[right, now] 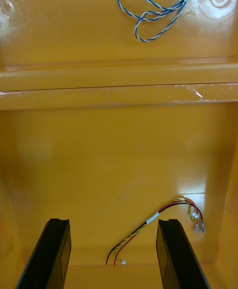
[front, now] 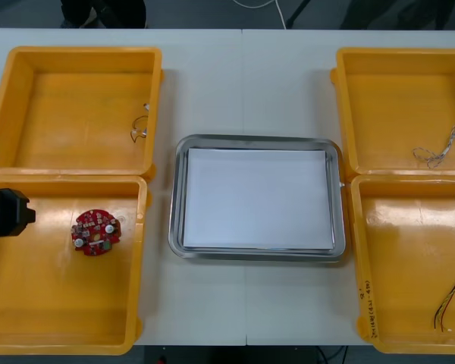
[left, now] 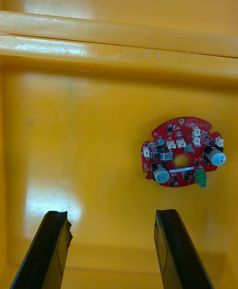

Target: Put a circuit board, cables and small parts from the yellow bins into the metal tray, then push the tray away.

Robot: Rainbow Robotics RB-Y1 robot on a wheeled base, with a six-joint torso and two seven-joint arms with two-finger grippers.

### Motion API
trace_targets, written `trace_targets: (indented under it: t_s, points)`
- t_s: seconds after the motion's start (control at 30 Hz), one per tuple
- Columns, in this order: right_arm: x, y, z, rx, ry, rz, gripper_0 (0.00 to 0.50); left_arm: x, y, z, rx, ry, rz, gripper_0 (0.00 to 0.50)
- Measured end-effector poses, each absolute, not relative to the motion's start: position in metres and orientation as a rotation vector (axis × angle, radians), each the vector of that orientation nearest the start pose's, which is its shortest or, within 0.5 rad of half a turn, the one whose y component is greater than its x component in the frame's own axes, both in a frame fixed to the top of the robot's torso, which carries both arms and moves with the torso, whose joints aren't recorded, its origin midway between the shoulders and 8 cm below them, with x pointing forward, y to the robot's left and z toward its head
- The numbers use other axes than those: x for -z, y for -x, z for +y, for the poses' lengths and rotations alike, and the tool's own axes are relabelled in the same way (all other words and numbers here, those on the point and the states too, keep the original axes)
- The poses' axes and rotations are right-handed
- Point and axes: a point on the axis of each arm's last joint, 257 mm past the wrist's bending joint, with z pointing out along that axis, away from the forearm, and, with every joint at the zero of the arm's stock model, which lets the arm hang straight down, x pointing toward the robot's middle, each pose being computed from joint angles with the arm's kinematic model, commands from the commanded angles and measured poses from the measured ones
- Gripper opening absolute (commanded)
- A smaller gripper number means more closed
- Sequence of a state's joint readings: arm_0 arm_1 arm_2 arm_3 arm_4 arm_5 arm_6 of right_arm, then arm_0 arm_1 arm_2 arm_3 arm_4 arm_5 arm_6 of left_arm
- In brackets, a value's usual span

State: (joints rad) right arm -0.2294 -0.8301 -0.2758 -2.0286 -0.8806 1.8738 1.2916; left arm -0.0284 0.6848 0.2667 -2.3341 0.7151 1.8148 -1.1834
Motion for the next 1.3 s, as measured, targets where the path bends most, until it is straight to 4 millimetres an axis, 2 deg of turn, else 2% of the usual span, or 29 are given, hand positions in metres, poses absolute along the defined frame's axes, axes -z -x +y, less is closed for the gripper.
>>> trace_targets:
  t_s: [1.3]
  points:
    - [0.1687, -0.3923, -0.3889, -0.015, -0.056, 2.722, 0.500, 0.1892, -0.3631, 0.3502, -0.006, 0.120, 2.601, 0.500]
